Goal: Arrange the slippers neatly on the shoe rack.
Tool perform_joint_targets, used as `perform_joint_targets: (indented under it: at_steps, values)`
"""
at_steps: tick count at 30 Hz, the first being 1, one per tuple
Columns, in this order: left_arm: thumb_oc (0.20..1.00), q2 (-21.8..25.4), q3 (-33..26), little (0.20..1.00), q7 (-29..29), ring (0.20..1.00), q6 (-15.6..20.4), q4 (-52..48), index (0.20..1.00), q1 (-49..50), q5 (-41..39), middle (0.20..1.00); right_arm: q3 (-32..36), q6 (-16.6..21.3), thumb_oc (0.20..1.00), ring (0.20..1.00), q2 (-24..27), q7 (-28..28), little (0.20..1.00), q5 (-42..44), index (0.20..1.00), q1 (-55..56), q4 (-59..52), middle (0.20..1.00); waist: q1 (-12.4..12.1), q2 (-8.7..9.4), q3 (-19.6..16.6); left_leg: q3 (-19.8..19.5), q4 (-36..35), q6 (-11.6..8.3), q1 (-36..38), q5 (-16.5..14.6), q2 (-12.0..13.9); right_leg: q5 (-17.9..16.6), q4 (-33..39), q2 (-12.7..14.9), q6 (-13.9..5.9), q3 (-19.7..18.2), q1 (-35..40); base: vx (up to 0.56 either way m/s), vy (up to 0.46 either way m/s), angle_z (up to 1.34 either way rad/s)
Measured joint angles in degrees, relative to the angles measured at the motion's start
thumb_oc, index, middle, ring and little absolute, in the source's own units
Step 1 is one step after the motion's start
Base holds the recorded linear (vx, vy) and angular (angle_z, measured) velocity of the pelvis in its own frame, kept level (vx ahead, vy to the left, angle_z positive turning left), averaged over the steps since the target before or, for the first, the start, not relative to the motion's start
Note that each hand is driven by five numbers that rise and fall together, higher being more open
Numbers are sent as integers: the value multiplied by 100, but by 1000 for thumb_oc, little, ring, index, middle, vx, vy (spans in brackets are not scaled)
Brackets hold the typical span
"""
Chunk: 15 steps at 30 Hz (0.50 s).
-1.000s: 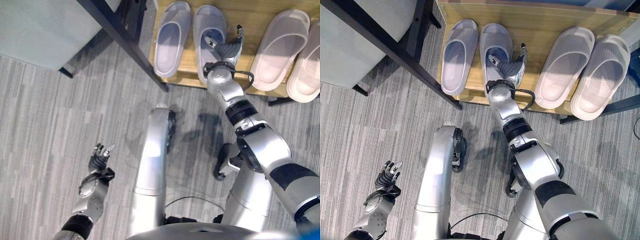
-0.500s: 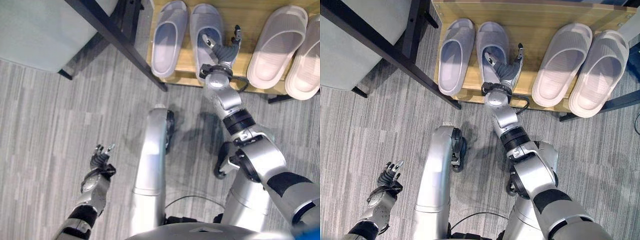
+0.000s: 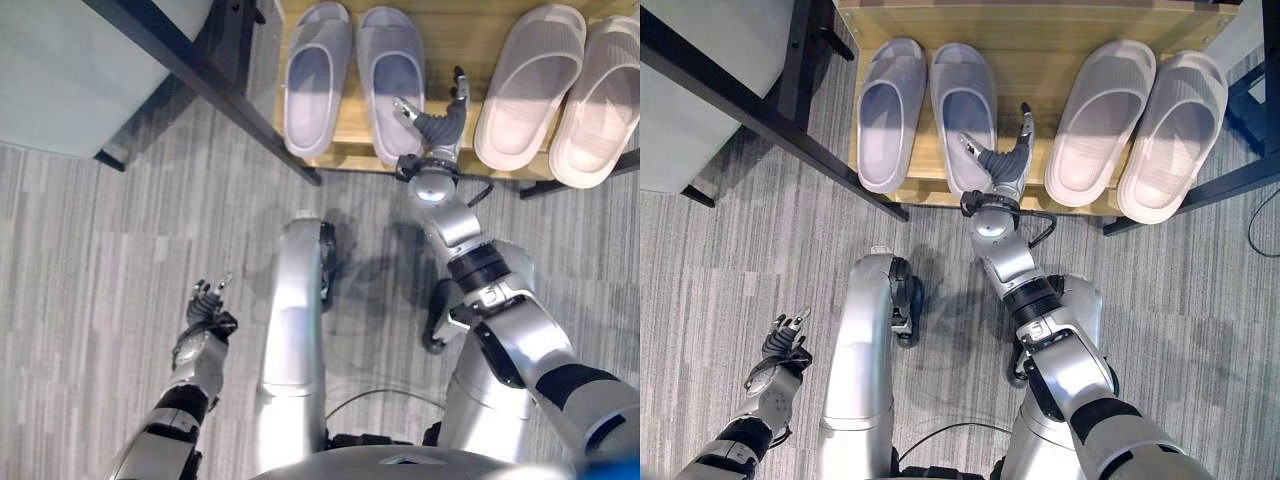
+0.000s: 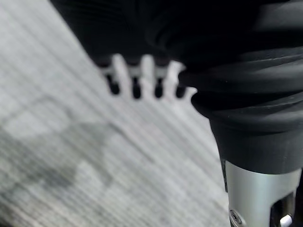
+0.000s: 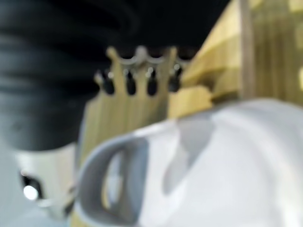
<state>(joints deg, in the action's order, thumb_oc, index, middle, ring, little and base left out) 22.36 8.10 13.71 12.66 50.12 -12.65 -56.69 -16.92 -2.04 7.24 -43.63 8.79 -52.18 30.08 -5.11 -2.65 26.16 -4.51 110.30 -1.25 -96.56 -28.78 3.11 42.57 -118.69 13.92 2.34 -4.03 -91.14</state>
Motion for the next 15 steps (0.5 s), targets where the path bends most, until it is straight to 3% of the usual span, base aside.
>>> perform_joint_targets:
  at_steps: [13, 15]
  values:
    - [1000, -167, -314, 1000, 6, 1000, 12, 373, 1000, -369, 55, 1000, -450, 98, 1000, 1000, -63, 478, 1000, -561, 1000, 322, -166, 1000, 68, 51, 21, -19, 65, 1, -14, -5, 7, -2, -49, -13, -6, -2, 3, 0, 0, 0]
    - [1000, -279, -600, 1000, 2, 1000, 43, 356, 1000, -412, -53, 1000, -586, 136, 1000, 1000, -62, 516, 1000, -576, 1000, 383, -174, 1000, 97, 54, 19, -25, 83, 1, -14, -5, 8, -2, -61, -19, -7, -2, 6, 0, 0, 0]
